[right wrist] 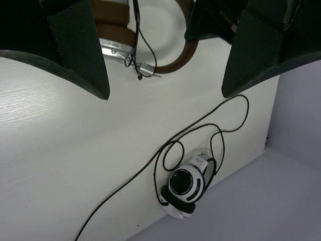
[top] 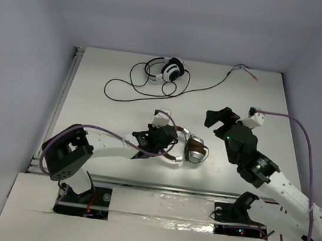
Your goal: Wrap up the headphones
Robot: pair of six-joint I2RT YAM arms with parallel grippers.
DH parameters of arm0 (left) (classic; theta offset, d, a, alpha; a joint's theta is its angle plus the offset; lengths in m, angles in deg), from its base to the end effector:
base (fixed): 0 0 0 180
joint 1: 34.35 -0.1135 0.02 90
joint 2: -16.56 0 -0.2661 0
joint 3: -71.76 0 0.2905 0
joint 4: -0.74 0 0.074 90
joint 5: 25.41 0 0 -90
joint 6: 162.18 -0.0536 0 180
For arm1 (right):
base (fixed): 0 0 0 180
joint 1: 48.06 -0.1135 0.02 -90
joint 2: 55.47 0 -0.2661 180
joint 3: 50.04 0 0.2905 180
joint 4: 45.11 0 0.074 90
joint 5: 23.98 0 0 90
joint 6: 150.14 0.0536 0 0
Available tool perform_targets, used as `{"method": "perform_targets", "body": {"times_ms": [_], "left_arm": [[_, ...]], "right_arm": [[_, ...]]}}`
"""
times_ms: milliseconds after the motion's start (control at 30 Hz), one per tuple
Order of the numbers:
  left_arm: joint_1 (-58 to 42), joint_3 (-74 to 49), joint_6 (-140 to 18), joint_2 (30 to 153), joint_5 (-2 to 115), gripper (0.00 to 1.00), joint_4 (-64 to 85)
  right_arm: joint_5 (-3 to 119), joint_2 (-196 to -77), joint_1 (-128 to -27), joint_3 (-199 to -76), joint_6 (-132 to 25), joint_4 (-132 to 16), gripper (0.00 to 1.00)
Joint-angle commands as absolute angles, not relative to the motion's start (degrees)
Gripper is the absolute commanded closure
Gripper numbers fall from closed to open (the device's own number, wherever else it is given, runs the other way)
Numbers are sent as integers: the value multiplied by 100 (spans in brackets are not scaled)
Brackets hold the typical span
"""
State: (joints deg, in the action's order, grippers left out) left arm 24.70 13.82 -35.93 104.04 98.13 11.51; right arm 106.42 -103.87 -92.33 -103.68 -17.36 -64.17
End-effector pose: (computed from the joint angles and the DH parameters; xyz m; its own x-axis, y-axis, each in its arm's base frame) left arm 0.2062 -0.2863 0.1593 -0.5629 -0.0197 -0.8263 0.2050 0.9652 -0.1627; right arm 0.1990 0.1455 0.3116 -0.1805 0.5464 -0.8179 0.0568 0.8359 0.5459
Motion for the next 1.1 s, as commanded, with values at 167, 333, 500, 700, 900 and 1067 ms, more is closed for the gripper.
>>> {"method": "perform_targets", "body": {"times_ms": [167, 333, 500, 700, 900, 1067], "left_arm": [[2190, 1413, -3728, 10507, 9834, 79, 378], [2190, 1449, -3755, 10182, 9992, 67, 518], [2190, 1422, -3790, 9418, 10334, 57, 922], [2138, 1352, -3860, 7960, 10713, 49, 1477], [2138, 1598, -4229, 5932, 10178, 32, 1372], [2138, 1493, -4194, 4936, 9958, 23, 1644]], "right_arm": [[10856, -9151, -9209, -10749, -2243, -7408, 0], [10839, -8588, -9209, -11118, -2393, -7566, 0], [10768, -8342, -9209, -11636, -2534, -7751, 0], [10461, -7403, -9209, -11839, -2639, -7497, 18], [10039, -7303, -9209, -11901, -2754, -7487, 100], [10135, -7770, -9209, -11945, -2692, -7681, 91]]}}
